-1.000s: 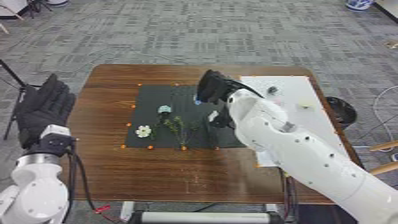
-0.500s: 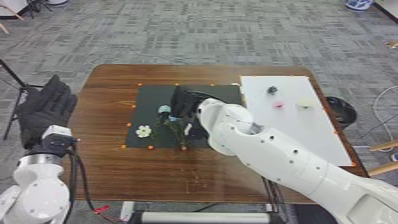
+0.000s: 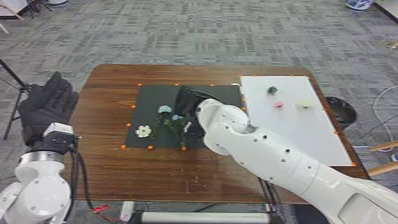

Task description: Arrange flowers

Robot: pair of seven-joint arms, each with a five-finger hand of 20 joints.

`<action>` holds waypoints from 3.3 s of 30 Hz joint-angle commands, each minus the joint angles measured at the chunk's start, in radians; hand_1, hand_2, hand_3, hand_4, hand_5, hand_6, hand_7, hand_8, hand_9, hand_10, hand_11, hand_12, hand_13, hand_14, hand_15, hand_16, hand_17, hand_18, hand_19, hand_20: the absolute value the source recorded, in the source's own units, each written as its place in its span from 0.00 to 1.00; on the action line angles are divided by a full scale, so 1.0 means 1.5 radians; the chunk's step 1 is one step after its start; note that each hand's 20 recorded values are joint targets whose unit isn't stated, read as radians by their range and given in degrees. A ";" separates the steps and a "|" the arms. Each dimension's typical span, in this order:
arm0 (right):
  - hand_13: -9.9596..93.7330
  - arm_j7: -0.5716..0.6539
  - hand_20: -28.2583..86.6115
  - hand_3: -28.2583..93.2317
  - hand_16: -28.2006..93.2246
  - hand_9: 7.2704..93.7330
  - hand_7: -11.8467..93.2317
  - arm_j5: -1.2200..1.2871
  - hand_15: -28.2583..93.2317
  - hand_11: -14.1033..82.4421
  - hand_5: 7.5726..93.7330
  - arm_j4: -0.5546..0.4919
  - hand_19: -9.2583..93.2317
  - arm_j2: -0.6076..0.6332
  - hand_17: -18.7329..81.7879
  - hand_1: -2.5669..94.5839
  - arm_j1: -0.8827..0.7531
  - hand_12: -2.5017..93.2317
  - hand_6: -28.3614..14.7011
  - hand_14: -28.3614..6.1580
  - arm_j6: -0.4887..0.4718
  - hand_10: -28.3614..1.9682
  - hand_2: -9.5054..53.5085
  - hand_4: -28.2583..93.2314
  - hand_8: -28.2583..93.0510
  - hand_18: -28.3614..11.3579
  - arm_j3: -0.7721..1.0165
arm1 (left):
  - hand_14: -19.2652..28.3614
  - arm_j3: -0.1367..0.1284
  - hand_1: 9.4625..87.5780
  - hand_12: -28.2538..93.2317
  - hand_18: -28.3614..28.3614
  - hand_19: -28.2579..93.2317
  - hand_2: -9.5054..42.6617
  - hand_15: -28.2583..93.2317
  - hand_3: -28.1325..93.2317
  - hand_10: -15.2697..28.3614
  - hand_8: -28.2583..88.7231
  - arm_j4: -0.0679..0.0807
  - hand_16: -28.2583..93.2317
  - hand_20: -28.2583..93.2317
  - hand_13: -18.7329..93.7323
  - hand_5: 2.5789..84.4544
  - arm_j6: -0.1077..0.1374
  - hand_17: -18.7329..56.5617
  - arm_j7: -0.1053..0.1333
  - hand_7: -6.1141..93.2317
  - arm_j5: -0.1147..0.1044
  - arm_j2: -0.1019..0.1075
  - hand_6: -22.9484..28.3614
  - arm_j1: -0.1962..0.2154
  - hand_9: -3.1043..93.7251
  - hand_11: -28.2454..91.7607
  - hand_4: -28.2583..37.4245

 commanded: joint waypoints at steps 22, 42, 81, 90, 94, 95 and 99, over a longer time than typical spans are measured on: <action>0.81 -0.038 0.61 0.82 0.58 0.76 0.33 -0.041 0.88 0.62 0.66 -0.063 0.80 0.046 0.51 0.58 -0.003 0.69 0.66 0.61 0.018 0.62 0.00 0.03 0.20 0.23 0.049 | 0.64 0.001 0.20 0.28 0.63 0.44 0.56 0.34 0.83 0.64 0.18 0.003 0.19 0.25 0.32 0.46 -0.005 0.20 -0.005 0.13 0.006 -0.006 0.60 -0.005 0.29 0.37 0.00; 0.70 0.056 0.51 0.87 0.47 0.51 0.24 -0.154 0.81 0.28 0.52 -0.157 0.78 0.250 0.46 0.41 -0.157 0.20 0.48 0.50 0.058 0.37 0.15 0.07 0.15 0.21 0.231 | 0.62 -0.015 0.20 0.28 0.63 0.44 0.56 0.34 0.83 0.64 0.18 -0.017 0.19 0.25 0.32 0.47 0.022 0.20 -0.006 0.13 0.002 -0.005 0.60 0.026 0.30 0.37 0.00; 0.78 0.108 0.55 0.80 0.57 0.78 0.39 -0.314 0.76 0.25 0.73 -0.050 0.80 0.281 0.51 0.66 -0.188 0.38 0.65 0.67 -0.102 0.63 0.00 0.00 0.27 0.22 0.211 | 0.60 0.080 0.21 0.27 0.64 0.46 0.57 0.34 0.82 0.64 0.18 0.030 0.18 0.25 0.32 0.46 -0.035 0.19 -0.134 0.13 0.148 0.050 0.60 -0.124 0.30 0.37 0.00; 0.79 0.088 0.56 0.80 0.59 0.83 0.50 -0.328 0.77 0.37 0.74 -0.093 0.80 0.280 0.51 0.68 -0.215 0.56 0.69 0.67 -0.071 0.65 0.00 0.01 0.30 0.22 0.244 | 0.60 0.060 0.21 0.28 0.64 0.46 0.55 0.34 0.82 0.64 0.18 0.026 0.18 0.25 0.32 0.46 -0.048 0.19 -0.110 0.12 0.123 0.044 0.60 -0.094 0.29 0.37 0.00; 0.79 0.077 0.56 0.81 0.59 0.83 0.50 -0.322 0.76 0.37 0.74 -0.135 0.80 0.275 0.52 0.68 -0.209 0.57 0.68 0.67 -0.048 0.65 0.00 0.01 0.31 0.22 0.243 | 0.61 0.045 0.21 0.28 0.64 0.46 0.54 0.34 0.83 0.64 0.18 0.022 0.18 0.25 0.32 0.46 -0.041 0.19 -0.103 0.12 0.112 0.038 0.60 -0.076 0.29 0.37 0.00; 0.79 0.075 0.56 0.81 0.60 0.83 0.50 -0.321 0.76 0.37 0.75 -0.144 0.80 0.271 0.52 0.68 -0.205 0.57 0.68 0.68 -0.044 0.65 0.00 0.01 0.31 0.22 0.241 | 0.61 0.043 0.21 0.28 0.64 0.46 0.54 0.33 0.83 0.64 0.18 0.022 0.18 0.25 0.32 0.46 -0.039 0.19 -0.103 0.12 0.111 0.038 0.60 -0.074 0.29 0.37 0.00; 0.80 0.065 0.56 0.81 0.60 0.83 0.49 -0.307 0.75 0.37 0.75 -0.173 0.80 0.245 0.52 0.67 -0.186 0.58 0.68 0.69 -0.015 0.65 0.00 0.02 0.32 0.21 0.225 | 0.61 0.031 0.21 0.28 0.64 0.45 0.54 0.33 0.82 0.64 0.18 0.020 0.18 0.25 0.32 0.45 -0.040 0.19 -0.105 0.12 0.116 0.031 0.60 -0.062 0.29 0.36 0.00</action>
